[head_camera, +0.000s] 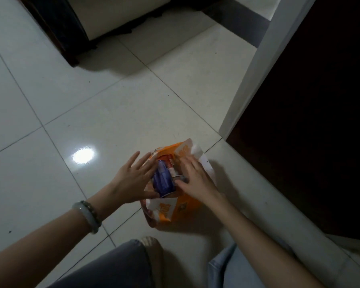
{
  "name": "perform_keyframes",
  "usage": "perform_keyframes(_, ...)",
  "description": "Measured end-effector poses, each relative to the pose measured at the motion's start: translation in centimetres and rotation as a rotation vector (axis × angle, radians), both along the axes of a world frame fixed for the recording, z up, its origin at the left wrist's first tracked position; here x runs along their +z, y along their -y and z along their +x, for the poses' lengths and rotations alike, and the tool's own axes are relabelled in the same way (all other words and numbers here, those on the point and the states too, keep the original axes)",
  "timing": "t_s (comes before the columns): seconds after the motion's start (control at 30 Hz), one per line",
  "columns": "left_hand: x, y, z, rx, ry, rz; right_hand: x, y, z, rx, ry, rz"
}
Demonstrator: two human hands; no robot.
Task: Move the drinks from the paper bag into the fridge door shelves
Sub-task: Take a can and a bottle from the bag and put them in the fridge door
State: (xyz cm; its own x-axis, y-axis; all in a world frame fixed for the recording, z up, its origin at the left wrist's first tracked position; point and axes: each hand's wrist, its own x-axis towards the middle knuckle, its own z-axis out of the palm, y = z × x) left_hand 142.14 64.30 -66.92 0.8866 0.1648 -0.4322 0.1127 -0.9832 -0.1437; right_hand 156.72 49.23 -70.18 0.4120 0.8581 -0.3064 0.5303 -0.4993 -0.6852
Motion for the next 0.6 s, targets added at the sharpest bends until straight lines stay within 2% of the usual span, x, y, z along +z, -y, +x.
perform_keyframes(0.3,-1.3,-0.5,-2.1,0.030,-0.025,0.027,-2.7,-3.8,-3.2,-0.037,-0.126,-0.183)
perform_keyframes(0.43,-1.3,0.0,-2.2,0.034,0.044,-0.020,-3.9,-3.8,-4.0,-0.041,-0.109,-0.189)
perform_keyframes(0.6,-0.6,0.5,-1.8,-0.012,0.130,0.009,-2.4,-2.1,-1.5,-0.114,-0.133,-0.179)
